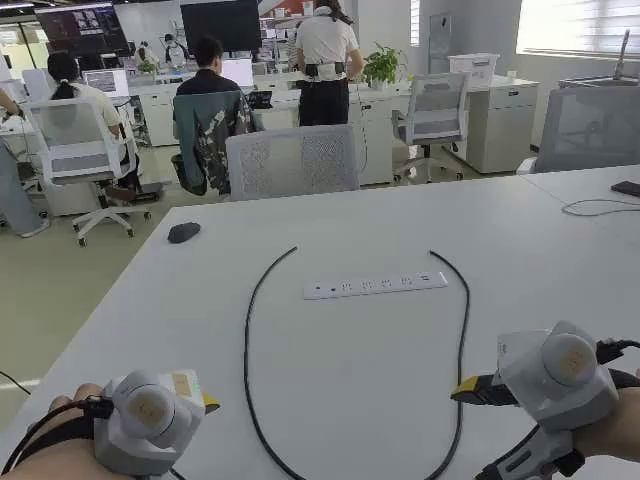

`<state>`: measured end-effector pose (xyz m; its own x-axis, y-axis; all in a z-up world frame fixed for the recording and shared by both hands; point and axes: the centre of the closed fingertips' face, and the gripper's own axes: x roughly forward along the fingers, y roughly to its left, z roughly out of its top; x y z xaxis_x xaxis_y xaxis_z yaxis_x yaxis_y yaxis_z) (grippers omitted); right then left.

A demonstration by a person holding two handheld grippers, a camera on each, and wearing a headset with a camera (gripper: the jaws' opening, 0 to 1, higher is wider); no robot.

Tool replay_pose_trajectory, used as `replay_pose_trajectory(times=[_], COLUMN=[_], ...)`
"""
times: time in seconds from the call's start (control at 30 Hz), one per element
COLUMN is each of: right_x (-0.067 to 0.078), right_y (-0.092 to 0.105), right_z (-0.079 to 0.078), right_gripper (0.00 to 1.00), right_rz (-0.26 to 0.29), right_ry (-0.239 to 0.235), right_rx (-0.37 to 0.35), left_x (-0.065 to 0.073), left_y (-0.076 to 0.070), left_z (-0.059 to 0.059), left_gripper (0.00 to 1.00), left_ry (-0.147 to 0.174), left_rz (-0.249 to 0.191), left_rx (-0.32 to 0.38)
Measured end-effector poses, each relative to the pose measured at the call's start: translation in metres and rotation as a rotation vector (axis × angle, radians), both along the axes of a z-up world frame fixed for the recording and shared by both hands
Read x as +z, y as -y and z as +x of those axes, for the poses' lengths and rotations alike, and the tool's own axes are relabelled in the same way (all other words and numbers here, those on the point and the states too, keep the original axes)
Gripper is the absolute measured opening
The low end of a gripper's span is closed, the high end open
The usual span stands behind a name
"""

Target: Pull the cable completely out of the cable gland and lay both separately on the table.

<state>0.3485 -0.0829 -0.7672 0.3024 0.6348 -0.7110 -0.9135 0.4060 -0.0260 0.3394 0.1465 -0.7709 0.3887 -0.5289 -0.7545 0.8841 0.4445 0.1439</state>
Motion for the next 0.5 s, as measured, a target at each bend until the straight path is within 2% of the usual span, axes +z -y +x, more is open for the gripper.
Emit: replay_pose_trajectory(times=[0.2,0.27,0.5], right_x=[-0.0021,-0.0044,-0.0063], right_y=[0.0018,0.0033,0.0069], right_z=[-0.0018,-0.0021,-0.0049], right_gripper=[0.99,0.99,0.99], right_rz=[-0.002,-0.007,-0.016], right_ry=[-0.018,-0.022,-0.022], right_rx=[-0.001,0.000,0.005], left_x=[-0.0054,-0.0084,-0.0047], left_y=[-0.0031,-0.0052,-0.0008], left_z=[-0.0013,-0.0005,0.0027], left_gripper=[0.99,0.99,0.99], left_ry=[-0.021,-0.041,-0.045], left_rz=[0.011,0.013,-0.037], left_rx=[0.007,0.026,0.042])
